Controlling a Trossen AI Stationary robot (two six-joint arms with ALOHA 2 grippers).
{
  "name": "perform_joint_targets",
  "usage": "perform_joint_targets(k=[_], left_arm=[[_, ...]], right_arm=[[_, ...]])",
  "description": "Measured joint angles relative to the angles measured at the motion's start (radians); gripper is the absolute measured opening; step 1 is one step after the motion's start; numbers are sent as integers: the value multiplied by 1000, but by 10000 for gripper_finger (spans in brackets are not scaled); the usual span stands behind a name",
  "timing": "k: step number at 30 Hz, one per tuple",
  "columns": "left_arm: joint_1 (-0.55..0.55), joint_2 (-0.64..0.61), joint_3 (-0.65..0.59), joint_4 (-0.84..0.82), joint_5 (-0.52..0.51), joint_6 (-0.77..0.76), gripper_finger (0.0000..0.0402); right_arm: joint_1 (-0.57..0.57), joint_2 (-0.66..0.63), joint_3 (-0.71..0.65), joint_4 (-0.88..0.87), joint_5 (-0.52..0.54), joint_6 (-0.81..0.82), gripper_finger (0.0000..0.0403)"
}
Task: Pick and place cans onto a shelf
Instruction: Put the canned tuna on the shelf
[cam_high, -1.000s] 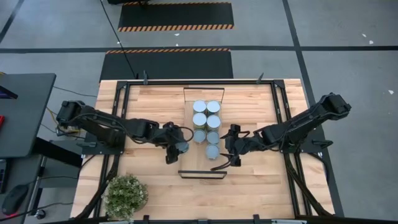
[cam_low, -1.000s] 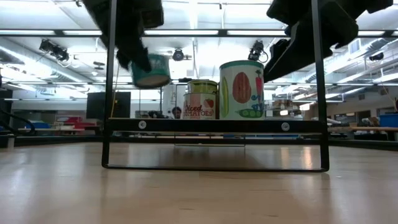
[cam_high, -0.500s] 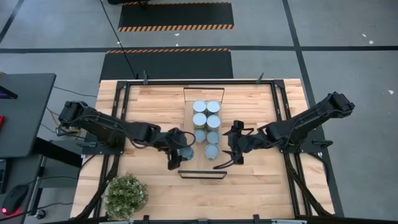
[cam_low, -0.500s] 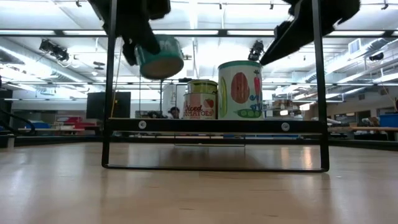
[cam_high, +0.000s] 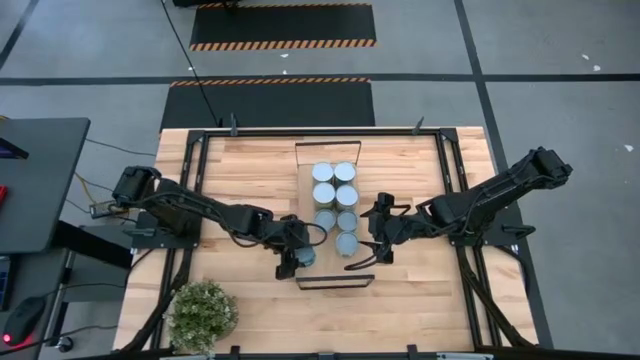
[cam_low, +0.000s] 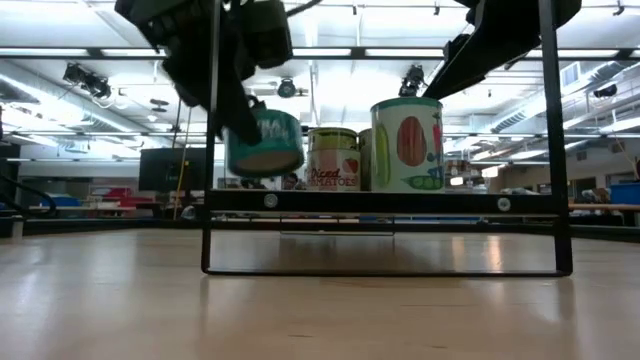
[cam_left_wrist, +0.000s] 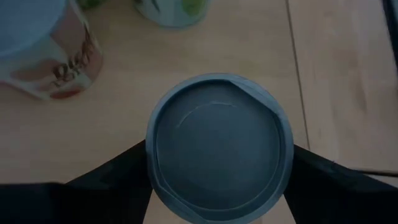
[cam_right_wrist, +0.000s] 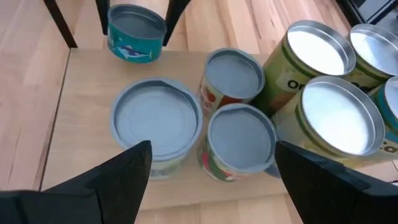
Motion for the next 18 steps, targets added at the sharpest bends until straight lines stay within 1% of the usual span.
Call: perform_joint_targets(k=[5,9,13,18], left_arm=[[13,-4,1,-7,-17,37,298],[15,-6,1,-72,-15,184,298],[21,-6,1,-108,-11,372,298],[72,-6,1,-105,-16,497,298]], right_arm=[[7,0,0,-15,-1,-5,348],[14,-15,0,-88,-4,-4,348],[24,-52,0,-116,-4,1,348],[24,-112,-11,-124,-4,10,348]])
